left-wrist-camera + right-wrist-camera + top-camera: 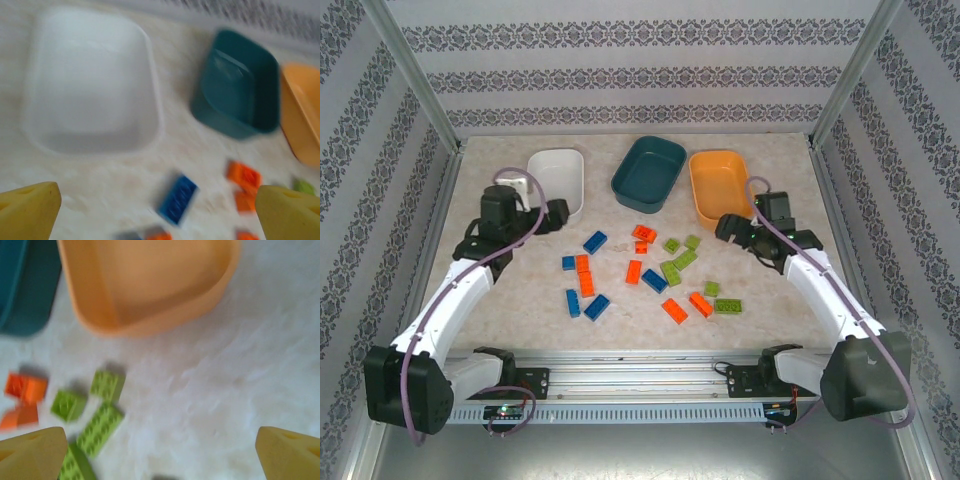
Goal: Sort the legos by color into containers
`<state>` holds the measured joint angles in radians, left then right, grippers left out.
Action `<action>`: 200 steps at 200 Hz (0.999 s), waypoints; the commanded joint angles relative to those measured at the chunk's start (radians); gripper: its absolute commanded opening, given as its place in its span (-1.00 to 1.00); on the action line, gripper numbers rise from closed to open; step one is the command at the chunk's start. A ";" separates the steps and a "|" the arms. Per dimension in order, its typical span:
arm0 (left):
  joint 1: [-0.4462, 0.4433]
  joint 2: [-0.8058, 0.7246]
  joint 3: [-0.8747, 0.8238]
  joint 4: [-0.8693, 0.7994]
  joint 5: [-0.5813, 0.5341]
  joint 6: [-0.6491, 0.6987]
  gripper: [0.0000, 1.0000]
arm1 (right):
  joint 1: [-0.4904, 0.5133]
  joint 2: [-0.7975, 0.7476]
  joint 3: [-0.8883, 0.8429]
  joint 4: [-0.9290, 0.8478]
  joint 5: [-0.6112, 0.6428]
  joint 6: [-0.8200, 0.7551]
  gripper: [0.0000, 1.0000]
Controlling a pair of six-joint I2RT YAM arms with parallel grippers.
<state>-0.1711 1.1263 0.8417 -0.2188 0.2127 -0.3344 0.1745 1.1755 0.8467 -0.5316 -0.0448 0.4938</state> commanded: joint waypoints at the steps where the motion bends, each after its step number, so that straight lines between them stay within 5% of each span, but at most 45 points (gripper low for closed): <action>1: -0.071 0.004 0.042 -0.110 0.183 0.014 1.00 | 0.095 -0.037 -0.024 -0.160 -0.012 -0.031 0.78; 53: -0.079 0.051 0.121 -0.351 0.306 0.045 1.00 | 0.304 -0.061 -0.089 -0.215 -0.005 -0.028 0.27; 113: -0.079 -0.059 0.036 -0.362 0.257 0.054 1.00 | 0.436 -0.005 -0.124 -0.206 -0.006 0.027 0.04; 200: -0.079 -0.075 -0.037 -0.373 0.240 0.088 1.00 | 0.487 0.109 -0.120 -0.197 0.038 0.037 -0.11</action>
<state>-0.2489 1.0435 0.8036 -0.5705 0.4664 -0.2867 0.6449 1.2667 0.7300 -0.7219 -0.0372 0.5114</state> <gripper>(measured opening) 0.999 0.457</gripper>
